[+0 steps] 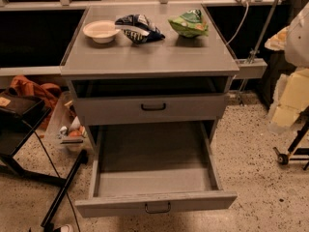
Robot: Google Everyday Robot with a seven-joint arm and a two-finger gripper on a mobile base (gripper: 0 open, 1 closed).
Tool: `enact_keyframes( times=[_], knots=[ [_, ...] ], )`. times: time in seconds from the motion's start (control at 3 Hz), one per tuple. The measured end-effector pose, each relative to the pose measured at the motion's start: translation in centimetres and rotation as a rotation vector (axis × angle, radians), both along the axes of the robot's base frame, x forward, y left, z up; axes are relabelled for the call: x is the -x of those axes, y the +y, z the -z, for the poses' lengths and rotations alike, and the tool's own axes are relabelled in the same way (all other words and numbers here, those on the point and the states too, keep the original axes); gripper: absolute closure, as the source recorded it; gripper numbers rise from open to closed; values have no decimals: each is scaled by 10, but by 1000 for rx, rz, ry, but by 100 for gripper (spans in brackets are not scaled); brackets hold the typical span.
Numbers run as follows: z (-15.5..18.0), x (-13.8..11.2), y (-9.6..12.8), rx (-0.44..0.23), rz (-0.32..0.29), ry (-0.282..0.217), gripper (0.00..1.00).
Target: Close middle drawer
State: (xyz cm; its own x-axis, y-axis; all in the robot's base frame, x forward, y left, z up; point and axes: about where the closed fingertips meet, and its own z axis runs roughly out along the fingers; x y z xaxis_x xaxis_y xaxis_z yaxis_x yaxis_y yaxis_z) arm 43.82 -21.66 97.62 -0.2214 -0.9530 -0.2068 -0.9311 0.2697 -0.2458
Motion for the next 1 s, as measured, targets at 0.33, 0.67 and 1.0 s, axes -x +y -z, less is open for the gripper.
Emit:
enact_keyframes(
  times=[0.33,0.67,1.0],
  knots=[
    [0,0,0,0,0,0,0],
    [51,-2,-6,-57,36,-13,0],
    [51,-2,-6,-56,36,-13,0]
  ],
)
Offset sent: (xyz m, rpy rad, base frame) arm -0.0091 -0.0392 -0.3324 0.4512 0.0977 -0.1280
